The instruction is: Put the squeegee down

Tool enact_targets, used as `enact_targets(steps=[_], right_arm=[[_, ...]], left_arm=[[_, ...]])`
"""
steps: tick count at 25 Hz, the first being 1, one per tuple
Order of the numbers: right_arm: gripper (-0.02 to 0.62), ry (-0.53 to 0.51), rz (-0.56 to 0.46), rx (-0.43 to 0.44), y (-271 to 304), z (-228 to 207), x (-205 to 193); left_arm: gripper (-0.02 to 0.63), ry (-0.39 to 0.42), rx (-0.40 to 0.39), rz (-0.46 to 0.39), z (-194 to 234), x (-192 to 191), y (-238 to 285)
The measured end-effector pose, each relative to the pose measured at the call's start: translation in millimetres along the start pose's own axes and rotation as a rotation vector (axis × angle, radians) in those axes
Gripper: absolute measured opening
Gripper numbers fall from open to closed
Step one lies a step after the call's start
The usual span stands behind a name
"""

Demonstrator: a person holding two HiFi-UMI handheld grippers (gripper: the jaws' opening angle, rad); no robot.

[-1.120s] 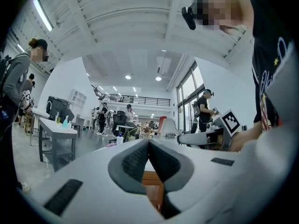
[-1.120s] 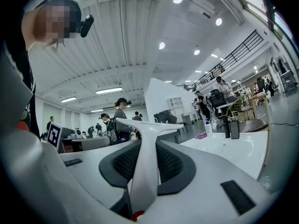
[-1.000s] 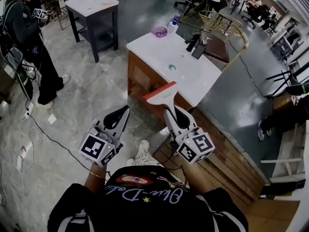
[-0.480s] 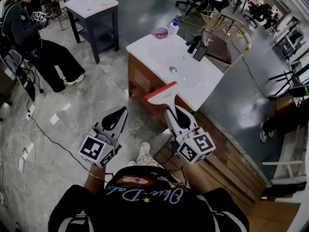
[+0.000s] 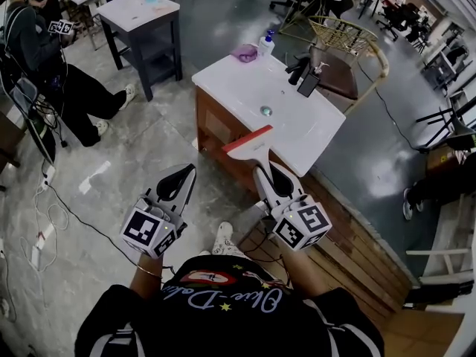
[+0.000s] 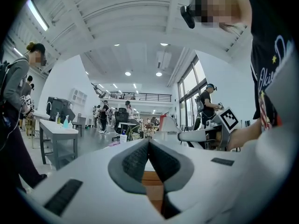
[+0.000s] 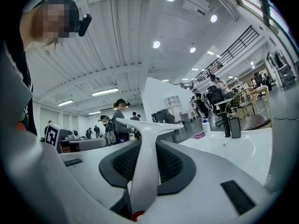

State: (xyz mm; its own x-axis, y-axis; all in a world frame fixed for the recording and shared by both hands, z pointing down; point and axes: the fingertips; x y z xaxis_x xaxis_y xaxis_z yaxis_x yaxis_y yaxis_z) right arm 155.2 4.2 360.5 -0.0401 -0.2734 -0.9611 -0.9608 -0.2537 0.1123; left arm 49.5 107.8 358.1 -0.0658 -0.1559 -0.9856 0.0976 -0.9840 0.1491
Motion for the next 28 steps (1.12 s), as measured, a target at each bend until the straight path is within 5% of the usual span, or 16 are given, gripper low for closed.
enact_targets(steps=[28], right_arm=[[0.109, 0.025, -0.022, 0.045, 53.4, -47.7, 19.2]], left_arm=[[-0.005, 0.015, 0.051, 0.007, 38.2, 9.1, 45.8]])
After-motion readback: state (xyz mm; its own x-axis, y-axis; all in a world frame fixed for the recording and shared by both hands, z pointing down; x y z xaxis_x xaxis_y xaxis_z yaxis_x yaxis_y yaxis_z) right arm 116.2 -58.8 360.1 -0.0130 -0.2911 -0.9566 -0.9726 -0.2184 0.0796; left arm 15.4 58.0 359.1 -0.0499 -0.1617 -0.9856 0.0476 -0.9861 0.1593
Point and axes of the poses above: the fingertips, and each gripper's own axes: y forward along the fingers, z to its left, x out of its top, and after that the axes turned 7 degrees about z, right-handed
